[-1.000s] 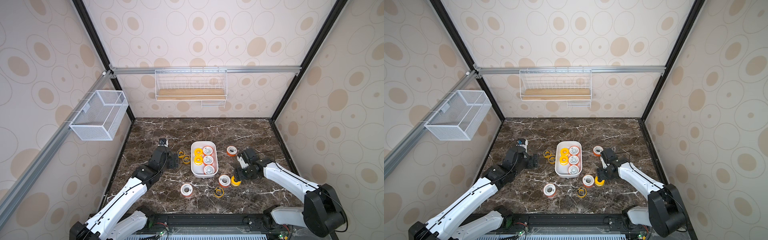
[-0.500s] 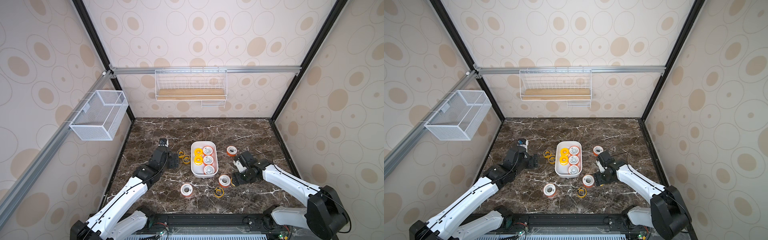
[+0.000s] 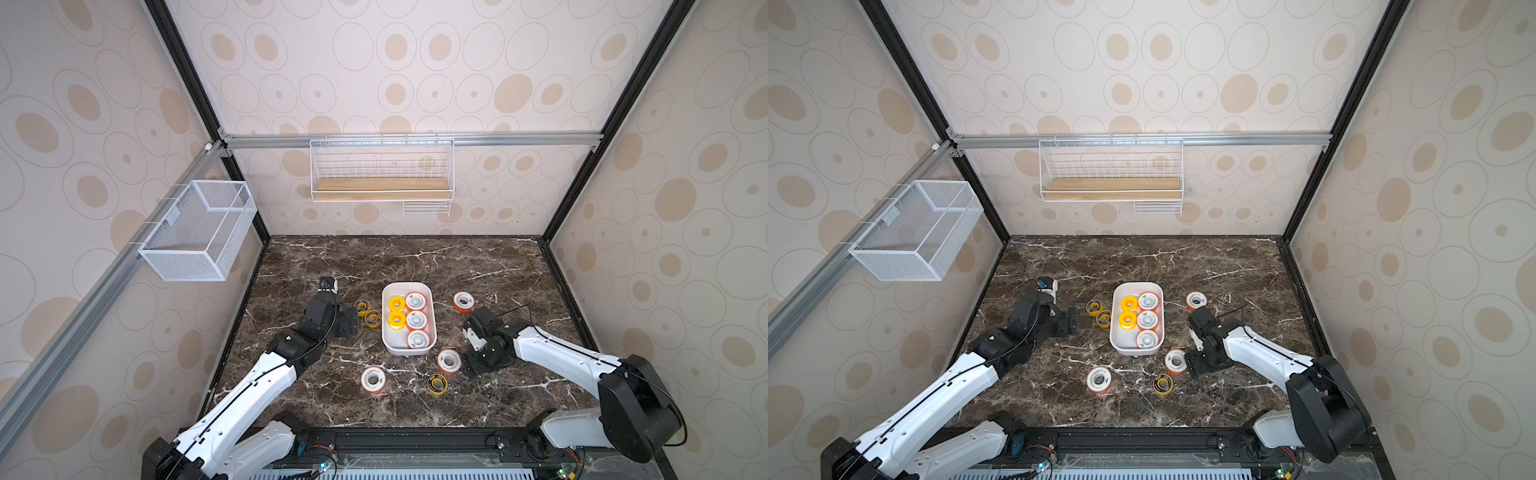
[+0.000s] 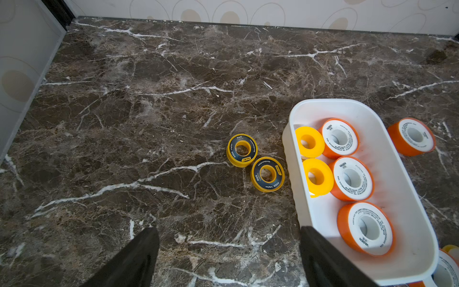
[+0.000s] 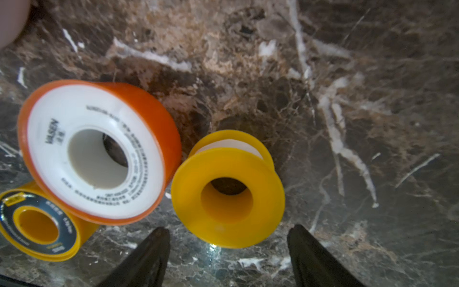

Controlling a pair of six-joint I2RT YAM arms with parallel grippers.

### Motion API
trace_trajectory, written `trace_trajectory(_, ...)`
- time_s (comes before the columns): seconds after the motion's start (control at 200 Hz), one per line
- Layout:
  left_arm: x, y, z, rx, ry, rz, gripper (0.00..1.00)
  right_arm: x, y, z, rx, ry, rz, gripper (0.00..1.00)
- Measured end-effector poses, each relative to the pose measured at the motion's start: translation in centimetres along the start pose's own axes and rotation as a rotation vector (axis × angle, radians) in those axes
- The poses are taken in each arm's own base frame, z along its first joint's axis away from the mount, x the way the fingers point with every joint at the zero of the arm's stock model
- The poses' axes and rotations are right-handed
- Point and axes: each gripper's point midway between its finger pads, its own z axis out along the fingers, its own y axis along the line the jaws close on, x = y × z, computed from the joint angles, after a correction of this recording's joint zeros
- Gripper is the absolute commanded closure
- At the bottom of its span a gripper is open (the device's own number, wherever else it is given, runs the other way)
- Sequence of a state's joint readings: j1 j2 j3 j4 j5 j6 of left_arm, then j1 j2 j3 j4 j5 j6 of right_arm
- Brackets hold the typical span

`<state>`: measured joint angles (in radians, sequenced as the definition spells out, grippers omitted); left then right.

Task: Put the sealing tape into the storage box
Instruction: Pick up the sealing tape at the center of the board.

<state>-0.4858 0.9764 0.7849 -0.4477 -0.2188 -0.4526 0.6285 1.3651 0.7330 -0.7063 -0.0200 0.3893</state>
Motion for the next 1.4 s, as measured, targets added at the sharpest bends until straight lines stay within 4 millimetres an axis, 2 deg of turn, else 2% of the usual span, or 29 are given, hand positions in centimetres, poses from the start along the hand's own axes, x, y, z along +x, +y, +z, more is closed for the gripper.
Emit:
trace_trajectory(0.295,0.1,0.0,0.1,-0.001,0.001,0.000,0.08,-0.9,-0.3,1.1,0.029,0.000,0.021,0.21)
trace_trajectory(0.601,0.2,0.0,0.3,-0.003,0.004,0.002,0.08,-2.6,-0.5,0.9,0.046,-0.057,0.034,0.27)
trace_trajectory(1.032,0.4,-0.2,0.6,0.002,0.012,0.003,0.08,-3.3,-0.8,0.9,0.070,-0.067,0.040,0.44)
trace_trajectory(1.227,1.1,-1.7,1.7,0.071,0.060,0.005,0.08,-3.4,-1.2,0.3,0.092,-0.088,0.042,0.44)
trace_trajectory(1.402,3.4,-3.7,3.8,0.161,0.173,0.012,0.10,-3.6,-1.4,-1.0,0.100,-0.121,0.043,0.44)
